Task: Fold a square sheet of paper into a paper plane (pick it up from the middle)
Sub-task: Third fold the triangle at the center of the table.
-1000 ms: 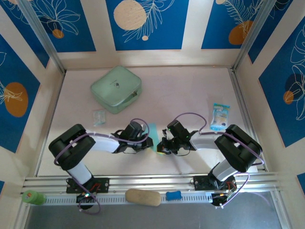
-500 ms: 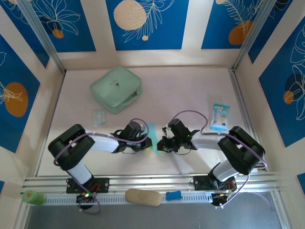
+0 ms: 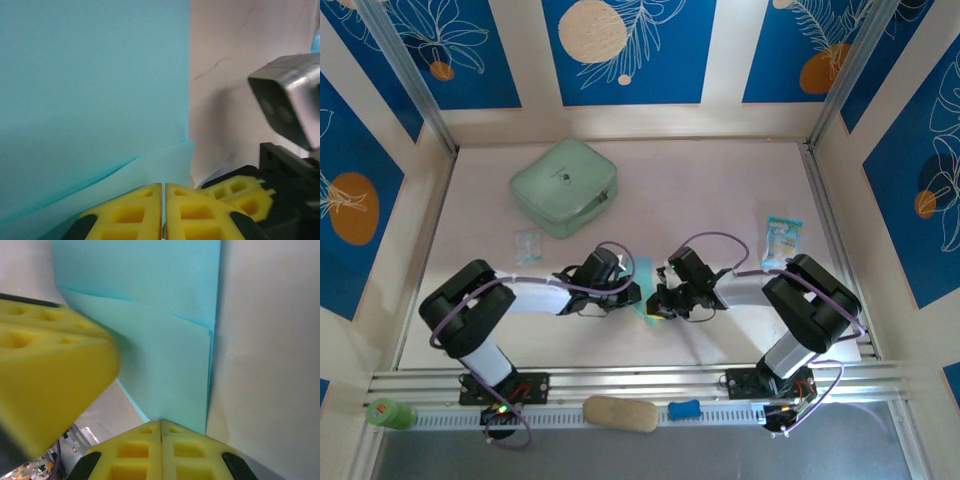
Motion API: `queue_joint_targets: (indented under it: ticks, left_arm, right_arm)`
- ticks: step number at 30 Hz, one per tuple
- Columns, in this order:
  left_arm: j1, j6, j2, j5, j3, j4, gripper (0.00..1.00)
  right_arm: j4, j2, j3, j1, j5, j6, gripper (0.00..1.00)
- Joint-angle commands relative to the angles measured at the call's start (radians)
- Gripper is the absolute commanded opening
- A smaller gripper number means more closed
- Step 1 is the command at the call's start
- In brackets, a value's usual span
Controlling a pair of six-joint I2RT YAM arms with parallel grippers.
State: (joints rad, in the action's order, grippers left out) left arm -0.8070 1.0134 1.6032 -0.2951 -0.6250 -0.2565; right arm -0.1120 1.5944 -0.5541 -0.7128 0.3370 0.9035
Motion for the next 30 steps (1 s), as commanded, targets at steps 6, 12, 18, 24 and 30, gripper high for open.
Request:
queue_joint_targets:
  ticks: [6,12,18,24,30]
  left_arm:
    - [-0.027,0.142,-0.023,0.008,0.047,-0.024,0.05]
    - [-0.048,0.171,0.031,0.013,0.067,-0.034,0.03]
    - [-0.026,0.146,0.058,0.027,0.075,-0.002,0.03]
    - [0.025,0.100,0.021,0.034,0.089,0.022,0.03]
    - [0.069,0.059,-0.012,0.022,0.062,0.073,0.05]
  right_arm:
    - [0.079,0.022,0.012,-0.002,-0.072,0.082,0.01]
    - [0.074,0.019,0.018,-0.002,-0.072,0.082,0.00]
    - [0.086,0.015,0.018,-0.002,-0.072,0.063,0.00]
    - [0.110,0.015,0.019,-0.002,-0.083,0.043,0.00]
    - [0.117,0.013,0.020,-0.002,-0.092,0.023,0.00]
